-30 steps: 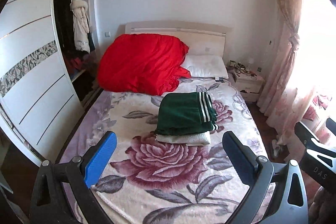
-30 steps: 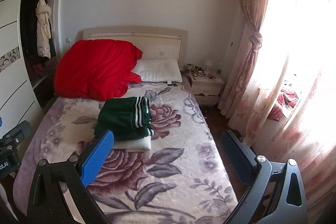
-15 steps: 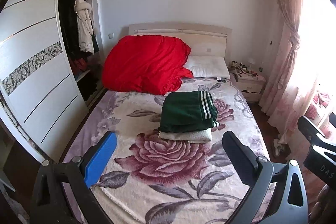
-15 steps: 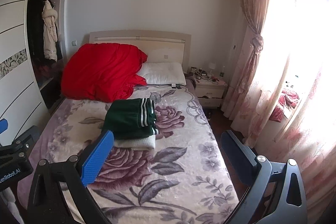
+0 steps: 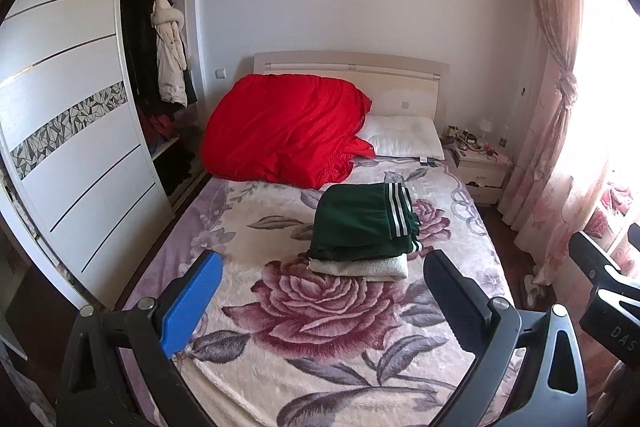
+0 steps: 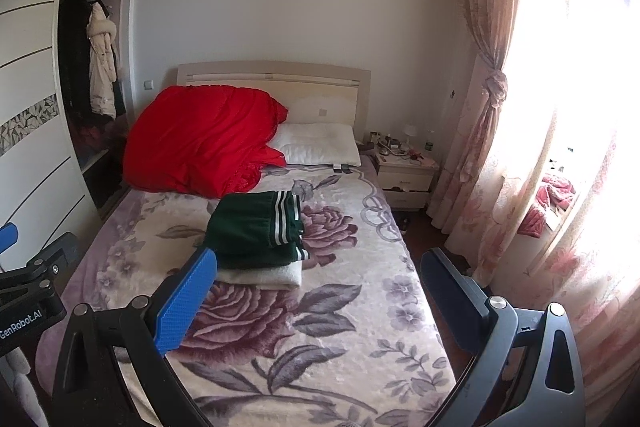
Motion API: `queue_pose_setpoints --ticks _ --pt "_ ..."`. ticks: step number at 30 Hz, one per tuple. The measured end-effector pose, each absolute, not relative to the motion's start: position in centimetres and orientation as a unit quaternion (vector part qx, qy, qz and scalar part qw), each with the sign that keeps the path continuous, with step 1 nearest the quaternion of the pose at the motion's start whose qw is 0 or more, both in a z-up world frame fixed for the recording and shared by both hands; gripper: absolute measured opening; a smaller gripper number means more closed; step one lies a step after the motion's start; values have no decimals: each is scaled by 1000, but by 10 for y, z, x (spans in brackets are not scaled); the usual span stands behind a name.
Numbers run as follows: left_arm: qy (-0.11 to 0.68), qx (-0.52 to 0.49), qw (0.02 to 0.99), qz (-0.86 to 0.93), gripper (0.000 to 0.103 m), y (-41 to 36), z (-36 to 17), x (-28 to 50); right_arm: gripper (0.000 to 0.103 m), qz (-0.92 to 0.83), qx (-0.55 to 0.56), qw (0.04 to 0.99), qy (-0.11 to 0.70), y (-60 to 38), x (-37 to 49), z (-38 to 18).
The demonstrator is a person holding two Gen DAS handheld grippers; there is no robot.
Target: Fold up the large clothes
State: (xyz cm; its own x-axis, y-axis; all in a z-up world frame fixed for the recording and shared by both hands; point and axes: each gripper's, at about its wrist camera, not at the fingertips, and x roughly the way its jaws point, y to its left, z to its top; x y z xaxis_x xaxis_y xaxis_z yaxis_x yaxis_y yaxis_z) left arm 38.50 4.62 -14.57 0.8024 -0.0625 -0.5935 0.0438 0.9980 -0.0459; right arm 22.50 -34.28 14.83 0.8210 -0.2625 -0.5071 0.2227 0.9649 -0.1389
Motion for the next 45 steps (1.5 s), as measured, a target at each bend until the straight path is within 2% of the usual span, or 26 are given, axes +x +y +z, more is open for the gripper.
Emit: queue_pose_setpoints --ticks 45 --pt "290 -7 956 -33 103 48 -130 384 103 -116 -20 956 268 -331 215 148"
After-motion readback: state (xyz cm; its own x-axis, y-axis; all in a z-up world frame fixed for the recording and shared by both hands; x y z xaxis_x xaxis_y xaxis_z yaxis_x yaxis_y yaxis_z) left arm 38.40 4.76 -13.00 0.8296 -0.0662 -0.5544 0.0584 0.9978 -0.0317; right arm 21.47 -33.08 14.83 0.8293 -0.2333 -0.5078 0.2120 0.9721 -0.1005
